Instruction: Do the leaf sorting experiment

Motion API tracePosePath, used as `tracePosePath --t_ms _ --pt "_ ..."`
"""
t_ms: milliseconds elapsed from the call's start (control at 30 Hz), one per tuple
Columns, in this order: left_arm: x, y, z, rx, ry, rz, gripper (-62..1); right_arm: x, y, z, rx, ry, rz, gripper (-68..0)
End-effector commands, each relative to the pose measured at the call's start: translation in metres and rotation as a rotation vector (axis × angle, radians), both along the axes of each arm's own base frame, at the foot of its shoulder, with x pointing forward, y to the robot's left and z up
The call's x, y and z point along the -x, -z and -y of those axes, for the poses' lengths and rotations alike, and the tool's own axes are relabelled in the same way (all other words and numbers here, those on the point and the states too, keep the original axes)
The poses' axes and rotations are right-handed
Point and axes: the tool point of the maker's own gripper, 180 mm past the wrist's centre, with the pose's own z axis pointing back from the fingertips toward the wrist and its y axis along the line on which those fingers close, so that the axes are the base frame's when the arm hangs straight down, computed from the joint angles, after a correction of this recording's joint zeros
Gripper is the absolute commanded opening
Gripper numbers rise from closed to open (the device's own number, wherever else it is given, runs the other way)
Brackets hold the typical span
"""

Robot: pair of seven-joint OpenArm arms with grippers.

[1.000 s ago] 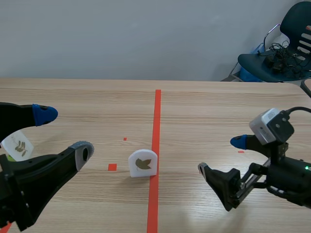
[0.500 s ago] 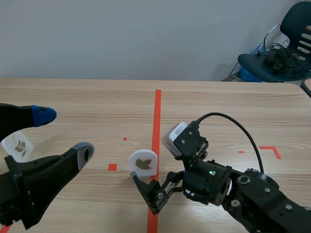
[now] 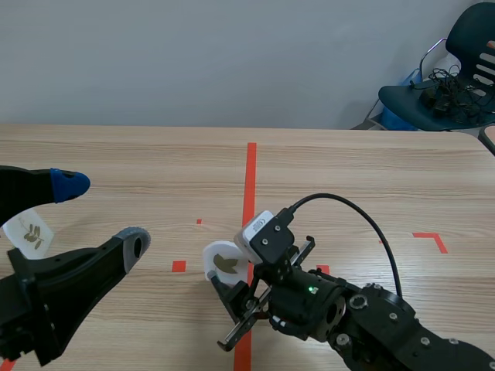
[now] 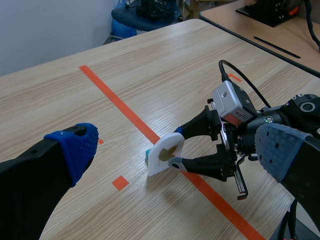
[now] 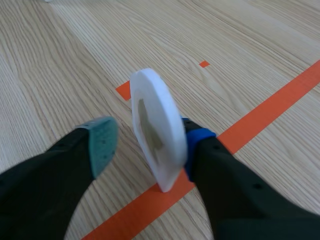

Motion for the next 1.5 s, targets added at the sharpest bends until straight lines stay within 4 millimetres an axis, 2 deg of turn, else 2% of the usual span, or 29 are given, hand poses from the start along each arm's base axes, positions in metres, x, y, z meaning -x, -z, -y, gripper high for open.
tracePosePath --t_ms 0,100,233,333,400,500,600,833,967,1067,1167,1467 --pt "-0.001 -0.005 0.002 0.023 -0.002 0.012 1.4 -0.012 -0.013 0.001 -0.023 0.011 0.037 -51.7" --pt "-0.001 -0.005 0.002 0.023 -0.002 0.012 1.4 -0.012 -0.014 0.001 -0.027 0.011 0.04 -58.8" --pt "-0.001 -0.005 0.002 0.023 -0.002 0.012 1.4 -0.014 -0.019 0.005 -0.034 0.012 0.062 -59.9" --pt "-0.001 -0.005 0.002 0.023 -0.002 0.012 1.4 -0.021 -0.032 0.022 -0.052 0.055 0.087 -59.9" --pt "-0.001 -0.005 0.002 0.023 -0.002 0.013 1.4 -0.029 -0.048 0.043 -0.084 0.12 0.096 -59.9" --pt "-0.002 -0.005 0.002 0.023 -0.002 0.015 1.4 -0.039 -0.069 0.086 -0.107 0.237 0.107 -59.9" --pt "-0.002 -0.005 0.002 0.023 -0.002 0.015 1.4 -0.044 -0.082 0.138 -0.083 0.374 0.113 -59.9" --pt "-0.002 -0.005 0.002 0.023 -0.002 0.015 1.4 -0.05 -0.088 0.279 0.004 0.754 0.066 -59.9" --pt "-0.002 -0.006 0.002 0.024 -0.002 0.016 1.4 -0.052 -0.094 0.333 0.013 0.883 0.073 -59.9" --pt "-0.002 -0.006 0.002 0.024 -0.002 0.016 1.4 -0.056 -0.081 0.357 0.031 0.929 0.042 -59.9" --pt "-0.002 -0.006 0.002 0.025 -0.002 0.017 1.4 -0.06 -0.072 0.371 0.004 0.969 0.039 -59.9" --pt "-0.002 -0.006 0.002 0.025 -0.002 0.017 1.4 -0.066 -0.041 0.392 -0.019 1.054 -0.017 -59.9"
